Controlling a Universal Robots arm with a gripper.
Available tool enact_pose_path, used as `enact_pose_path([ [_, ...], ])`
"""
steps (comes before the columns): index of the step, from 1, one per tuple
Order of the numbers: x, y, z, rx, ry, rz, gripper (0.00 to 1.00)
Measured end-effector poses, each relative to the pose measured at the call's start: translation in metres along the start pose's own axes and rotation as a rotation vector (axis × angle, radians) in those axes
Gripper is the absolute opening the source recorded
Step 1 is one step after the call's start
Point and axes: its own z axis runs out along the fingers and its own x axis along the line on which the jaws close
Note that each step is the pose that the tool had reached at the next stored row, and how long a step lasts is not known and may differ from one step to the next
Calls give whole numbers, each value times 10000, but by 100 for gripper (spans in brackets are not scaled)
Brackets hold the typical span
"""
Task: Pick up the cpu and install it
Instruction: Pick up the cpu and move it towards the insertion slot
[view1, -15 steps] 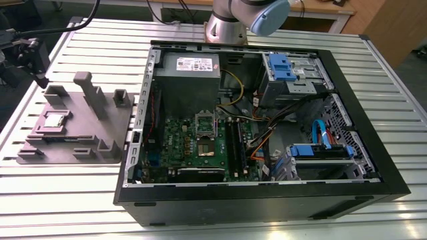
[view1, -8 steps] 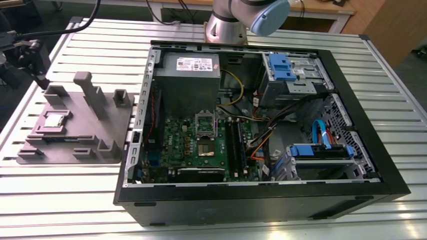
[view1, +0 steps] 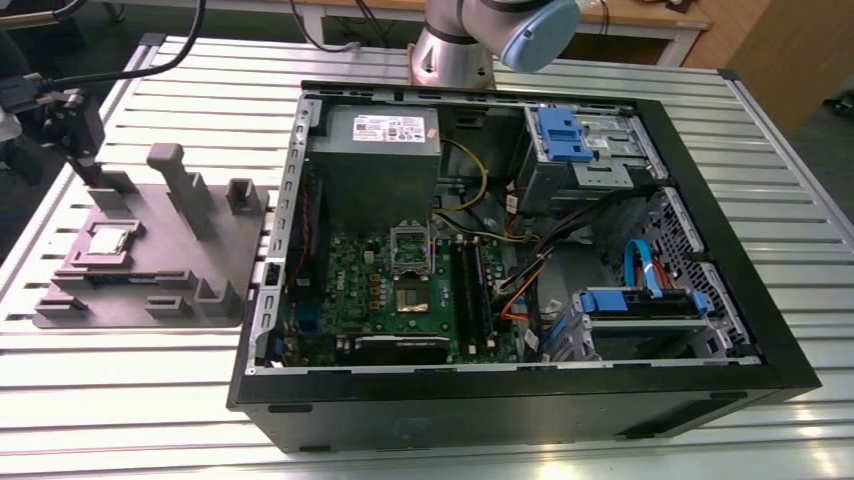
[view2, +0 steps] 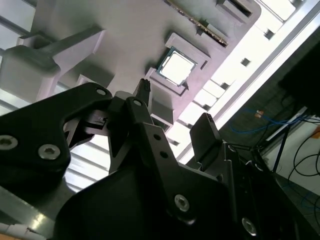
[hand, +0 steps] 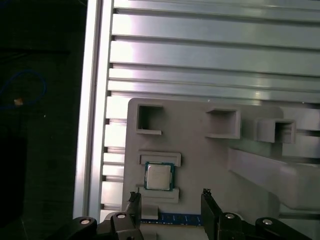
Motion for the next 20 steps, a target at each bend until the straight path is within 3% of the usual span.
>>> enact_pose_path([
  [5,7,-2,73,1,1,67,59],
  [20,10,-3,118,2,0,111,59],
])
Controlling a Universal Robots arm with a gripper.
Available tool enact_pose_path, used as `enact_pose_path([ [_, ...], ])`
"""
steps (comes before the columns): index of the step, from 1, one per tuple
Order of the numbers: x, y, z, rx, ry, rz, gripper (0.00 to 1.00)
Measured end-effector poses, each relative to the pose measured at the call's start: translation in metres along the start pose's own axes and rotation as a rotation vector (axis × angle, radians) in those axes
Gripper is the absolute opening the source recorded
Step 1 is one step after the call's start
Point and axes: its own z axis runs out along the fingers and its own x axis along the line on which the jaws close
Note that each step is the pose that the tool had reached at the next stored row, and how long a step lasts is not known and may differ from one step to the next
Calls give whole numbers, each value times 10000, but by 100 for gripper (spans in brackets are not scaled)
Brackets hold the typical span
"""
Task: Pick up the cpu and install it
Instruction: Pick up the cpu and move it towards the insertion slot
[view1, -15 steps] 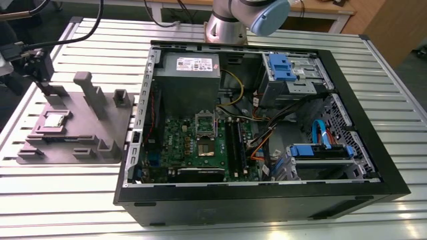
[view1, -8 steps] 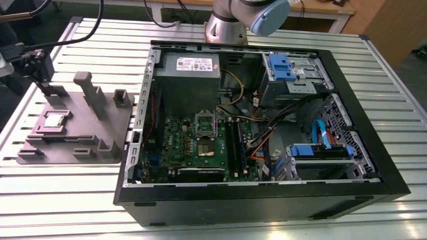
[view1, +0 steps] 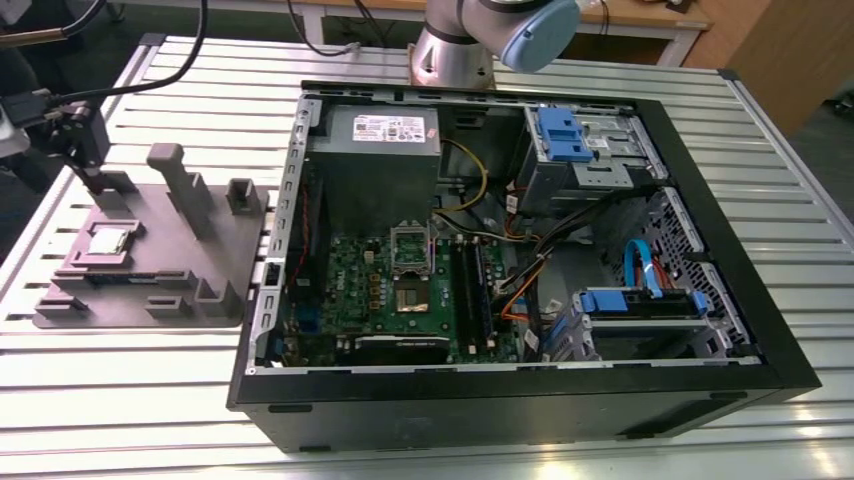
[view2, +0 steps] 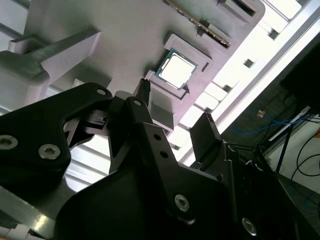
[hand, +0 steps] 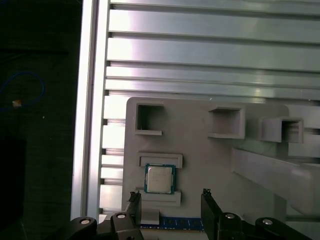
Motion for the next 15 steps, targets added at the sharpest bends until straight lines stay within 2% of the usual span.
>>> enact_pose_path([
  [8,0,0,14,-1,-2,0,59],
  [15,3,-9,64,0,0,0,59],
])
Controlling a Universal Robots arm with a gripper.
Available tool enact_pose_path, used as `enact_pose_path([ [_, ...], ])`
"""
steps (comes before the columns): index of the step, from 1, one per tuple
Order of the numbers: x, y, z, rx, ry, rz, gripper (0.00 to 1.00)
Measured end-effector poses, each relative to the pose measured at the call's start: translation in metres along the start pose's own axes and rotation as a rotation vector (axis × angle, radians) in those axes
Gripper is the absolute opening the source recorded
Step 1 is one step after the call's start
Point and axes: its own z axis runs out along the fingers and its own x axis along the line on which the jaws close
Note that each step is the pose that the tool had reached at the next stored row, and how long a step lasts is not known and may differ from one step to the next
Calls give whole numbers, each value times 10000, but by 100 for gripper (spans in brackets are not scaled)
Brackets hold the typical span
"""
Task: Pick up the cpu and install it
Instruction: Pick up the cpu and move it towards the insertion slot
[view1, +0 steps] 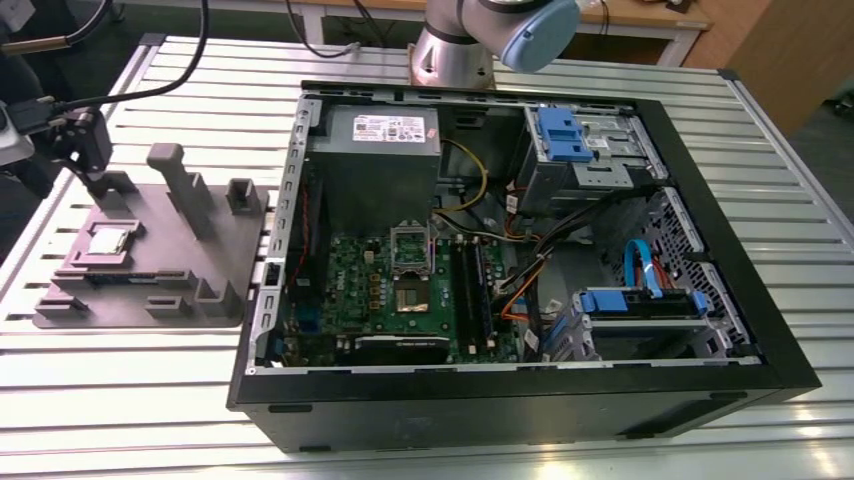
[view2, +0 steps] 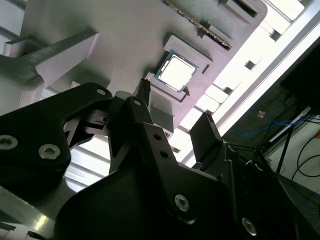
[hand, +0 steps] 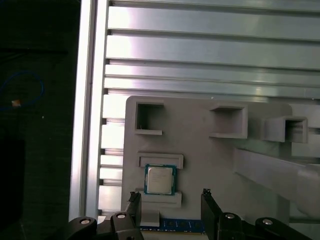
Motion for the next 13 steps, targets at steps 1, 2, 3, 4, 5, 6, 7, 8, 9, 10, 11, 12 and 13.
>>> enact_pose_path([
  [1,0,0,8,0,0,0,59],
  [2,0,-1,14,0,0,0,59],
  [3,0,-1,18,1,1,0,59],
  [4,0,-1,20,1,2,0,59],
  [5,0,-1,23,1,3,0,59],
  [6,0,-1,26,0,1,0,59],
  [7,0,-2,28,1,1,0,59],
  [8,1,-2,30,1,2,0,59],
  [9,1,-2,33,0,1,0,59],
  [10,1,-2,33,0,1,0,59],
  [11,0,-2,33,1,0,-1,59],
  [12,0,-2,33,0,1,0,59],
  [13,0,-2,34,0,1,0,59],
])
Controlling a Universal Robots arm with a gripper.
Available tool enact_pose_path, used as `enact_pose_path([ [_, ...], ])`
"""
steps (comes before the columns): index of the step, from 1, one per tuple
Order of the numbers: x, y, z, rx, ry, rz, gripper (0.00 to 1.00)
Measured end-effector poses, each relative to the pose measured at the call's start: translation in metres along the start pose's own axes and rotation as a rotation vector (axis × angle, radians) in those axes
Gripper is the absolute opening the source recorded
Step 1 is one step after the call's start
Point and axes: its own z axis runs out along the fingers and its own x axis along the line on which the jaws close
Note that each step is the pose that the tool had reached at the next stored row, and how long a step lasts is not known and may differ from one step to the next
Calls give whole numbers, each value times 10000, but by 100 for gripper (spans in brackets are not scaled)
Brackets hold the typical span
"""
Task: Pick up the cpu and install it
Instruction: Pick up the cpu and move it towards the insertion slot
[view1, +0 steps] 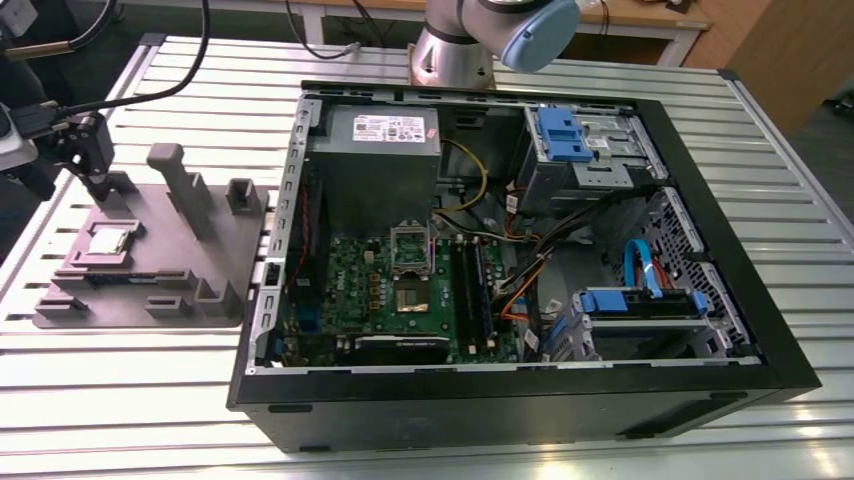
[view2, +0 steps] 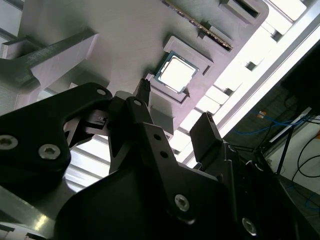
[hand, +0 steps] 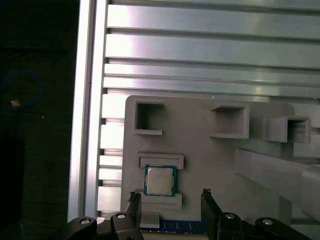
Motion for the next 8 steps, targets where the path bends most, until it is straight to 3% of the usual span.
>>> enact_pose_path([
  [8,0,0,7,-2,-4,0,59],
])
